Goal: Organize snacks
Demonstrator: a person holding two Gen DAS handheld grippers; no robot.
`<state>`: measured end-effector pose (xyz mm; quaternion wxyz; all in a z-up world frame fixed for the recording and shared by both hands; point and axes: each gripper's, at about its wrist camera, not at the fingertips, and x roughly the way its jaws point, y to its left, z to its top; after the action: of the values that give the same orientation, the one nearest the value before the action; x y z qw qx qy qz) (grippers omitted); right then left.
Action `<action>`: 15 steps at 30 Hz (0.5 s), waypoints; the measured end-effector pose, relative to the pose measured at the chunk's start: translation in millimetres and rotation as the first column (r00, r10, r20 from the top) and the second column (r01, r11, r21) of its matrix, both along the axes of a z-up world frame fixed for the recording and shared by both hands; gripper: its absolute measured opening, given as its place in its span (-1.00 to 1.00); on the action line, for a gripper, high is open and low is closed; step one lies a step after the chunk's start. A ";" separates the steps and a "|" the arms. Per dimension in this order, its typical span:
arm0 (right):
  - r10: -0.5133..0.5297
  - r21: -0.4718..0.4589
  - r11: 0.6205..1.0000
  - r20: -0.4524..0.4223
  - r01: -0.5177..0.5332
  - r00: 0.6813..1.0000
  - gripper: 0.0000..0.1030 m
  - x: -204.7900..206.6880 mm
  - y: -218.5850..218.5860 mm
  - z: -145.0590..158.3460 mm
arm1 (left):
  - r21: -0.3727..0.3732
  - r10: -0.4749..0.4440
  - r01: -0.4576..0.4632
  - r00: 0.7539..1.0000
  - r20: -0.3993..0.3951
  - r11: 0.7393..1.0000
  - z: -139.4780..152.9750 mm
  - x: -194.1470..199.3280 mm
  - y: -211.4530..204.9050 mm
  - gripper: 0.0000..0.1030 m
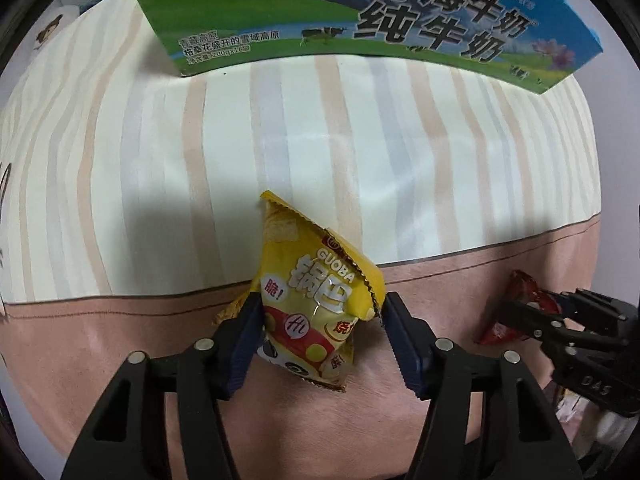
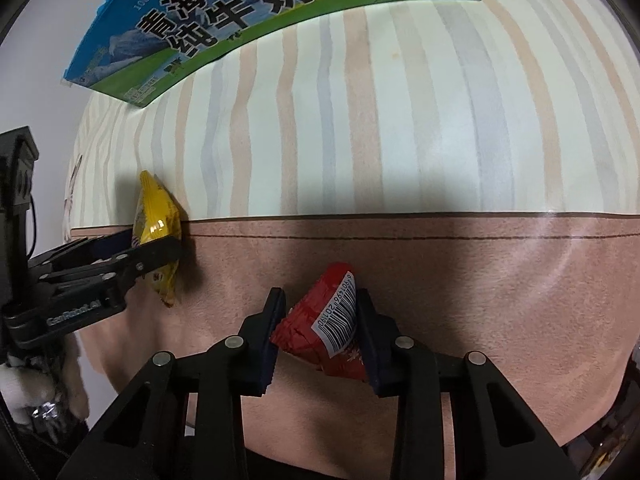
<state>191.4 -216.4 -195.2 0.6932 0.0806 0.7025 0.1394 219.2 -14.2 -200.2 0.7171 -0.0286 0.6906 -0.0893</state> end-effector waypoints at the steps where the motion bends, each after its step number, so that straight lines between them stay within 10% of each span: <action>1: -0.003 0.001 1.000 -0.002 0.003 1.000 -0.27 0.8 -0.1 -0.6 | 0.007 -0.017 0.017 1.000 -0.007 1.000 -6.8 0.0 -2.3 0.22; 8: -0.010 -0.003 1.000 -0.020 0.010 1.000 -0.25 4.7 1.8 -5.2 | 0.109 -0.062 0.060 0.998 0.019 0.992 -42.4 21.2 -22.5 0.42; 15: -0.012 -0.014 1.000 0.025 0.012 1.000 -0.29 1.0 3.7 2.0 | -0.032 0.141 -0.141 0.990 -0.012 0.989 -24.0 19.4 22.6 -0.16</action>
<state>192.3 -212.7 -193.2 0.7032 0.0781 0.6944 0.1311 238.6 8.4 -224.2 0.7179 -0.0896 0.6886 -0.0497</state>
